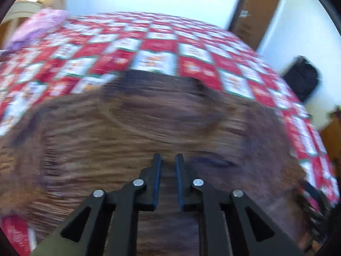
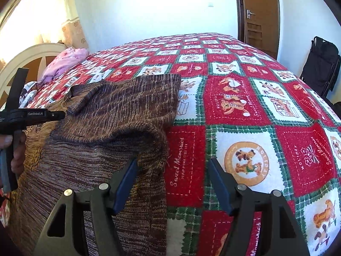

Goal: Fold small clothes

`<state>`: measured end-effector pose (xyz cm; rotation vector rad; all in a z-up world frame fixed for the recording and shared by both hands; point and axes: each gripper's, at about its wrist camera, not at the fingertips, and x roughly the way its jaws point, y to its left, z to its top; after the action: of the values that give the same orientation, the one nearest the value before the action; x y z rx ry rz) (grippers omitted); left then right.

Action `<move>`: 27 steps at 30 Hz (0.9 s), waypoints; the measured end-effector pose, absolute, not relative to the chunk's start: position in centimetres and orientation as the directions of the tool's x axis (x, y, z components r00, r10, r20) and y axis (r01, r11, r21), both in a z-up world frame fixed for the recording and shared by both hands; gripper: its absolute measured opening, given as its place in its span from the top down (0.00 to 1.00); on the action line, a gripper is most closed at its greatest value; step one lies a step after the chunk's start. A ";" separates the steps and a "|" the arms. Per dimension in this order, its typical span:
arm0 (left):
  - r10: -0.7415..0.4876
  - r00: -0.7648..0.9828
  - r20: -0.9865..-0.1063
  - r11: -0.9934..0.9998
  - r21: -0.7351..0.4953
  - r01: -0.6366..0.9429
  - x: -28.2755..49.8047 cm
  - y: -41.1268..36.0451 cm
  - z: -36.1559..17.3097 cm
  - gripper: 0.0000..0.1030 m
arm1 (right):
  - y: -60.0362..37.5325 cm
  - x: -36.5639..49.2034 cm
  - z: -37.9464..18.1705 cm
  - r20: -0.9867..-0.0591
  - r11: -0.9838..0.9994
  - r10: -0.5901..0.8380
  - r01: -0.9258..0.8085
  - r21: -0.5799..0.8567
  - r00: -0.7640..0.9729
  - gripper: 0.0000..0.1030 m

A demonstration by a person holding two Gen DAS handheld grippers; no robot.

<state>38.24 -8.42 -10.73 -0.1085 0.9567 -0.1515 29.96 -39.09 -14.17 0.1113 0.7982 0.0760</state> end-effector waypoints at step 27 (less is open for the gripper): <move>0.107 0.644 -0.757 0.989 0.146 0.007 40.4 -9.3 -10.7 0.24 | -32.6 31.0 -12.3 -0.704 0.977 0.100 -0.204 -0.065 0.703 0.33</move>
<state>40.42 -9.26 -10.67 0.1406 0.8697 0.0572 31.02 -32.56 -12.33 -0.1421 0.7736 0.1694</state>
